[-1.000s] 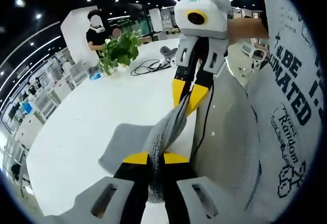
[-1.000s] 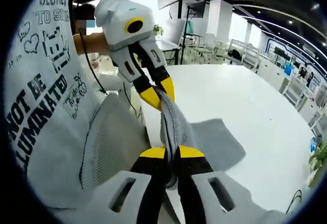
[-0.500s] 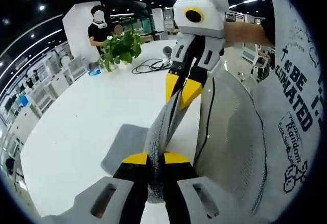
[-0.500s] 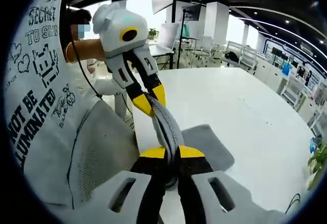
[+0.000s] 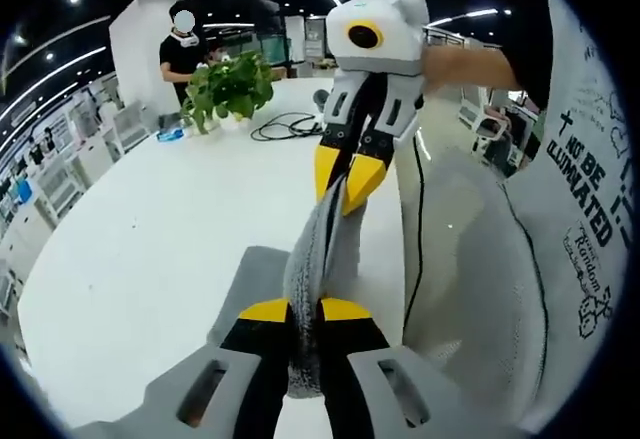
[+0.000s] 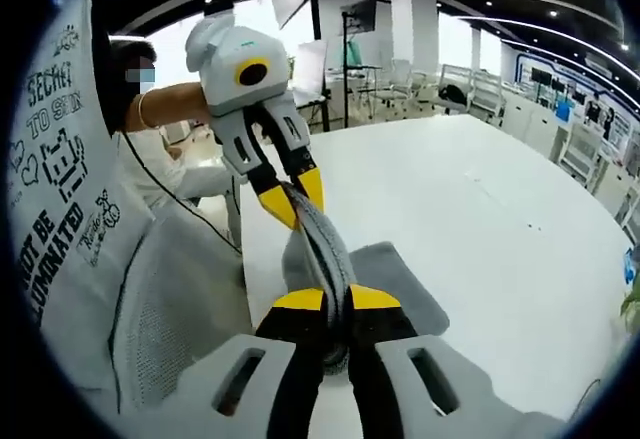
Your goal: Fold the towel on the table until its edges align and the towel forms a compact rectangular stack.
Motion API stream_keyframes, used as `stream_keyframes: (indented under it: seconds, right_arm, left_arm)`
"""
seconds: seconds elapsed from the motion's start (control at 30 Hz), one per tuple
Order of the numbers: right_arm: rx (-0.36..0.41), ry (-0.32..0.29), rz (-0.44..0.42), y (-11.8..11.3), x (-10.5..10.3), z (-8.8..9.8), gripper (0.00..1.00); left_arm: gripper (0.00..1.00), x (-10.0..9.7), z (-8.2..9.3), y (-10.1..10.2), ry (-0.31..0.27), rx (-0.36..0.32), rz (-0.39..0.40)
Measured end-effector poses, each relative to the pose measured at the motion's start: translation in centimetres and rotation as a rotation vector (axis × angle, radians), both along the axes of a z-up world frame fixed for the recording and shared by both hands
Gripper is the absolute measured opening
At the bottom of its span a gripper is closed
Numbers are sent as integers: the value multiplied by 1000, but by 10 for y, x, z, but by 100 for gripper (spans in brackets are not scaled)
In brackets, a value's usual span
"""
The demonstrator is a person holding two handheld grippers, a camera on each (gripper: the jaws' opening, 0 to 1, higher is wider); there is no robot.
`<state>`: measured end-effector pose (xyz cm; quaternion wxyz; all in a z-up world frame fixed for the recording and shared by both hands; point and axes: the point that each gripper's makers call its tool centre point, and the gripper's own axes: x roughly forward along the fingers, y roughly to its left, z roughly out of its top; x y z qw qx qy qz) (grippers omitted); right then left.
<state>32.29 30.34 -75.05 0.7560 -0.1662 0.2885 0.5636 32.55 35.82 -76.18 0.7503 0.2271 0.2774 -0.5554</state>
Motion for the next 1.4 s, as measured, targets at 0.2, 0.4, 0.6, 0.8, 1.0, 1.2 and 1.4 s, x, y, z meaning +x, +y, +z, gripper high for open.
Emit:
stream_keyframes:
  seconds: [0.2,0.4,0.6,0.8,1.0,1.2,1.4]
  right_arm:
    - [-37,80,4,3,23,-23,5]
    - [-72,163,-8,6,42,-49,5]
    - [-100,231,-41,6,55,-77,5]
    - [-111,284,-70,2,63,-105,6]
    - [-92,312,-132,-1,76,-121,6]
    - [-83,338,-174,-5,83,-133,7]
    - [50,387,-240,-1,90,-123,10]
  left_arm:
    - [9,18,-24,2,103,-5,4]
    - [10,43,-55,6,195,-2,26]
    - [10,55,-84,7,270,12,64]
    - [13,64,-110,7,299,11,97]
    - [13,72,-121,7,326,9,135]
    - [17,76,-128,7,359,-27,188]
    - [27,73,-122,12,374,-63,177]
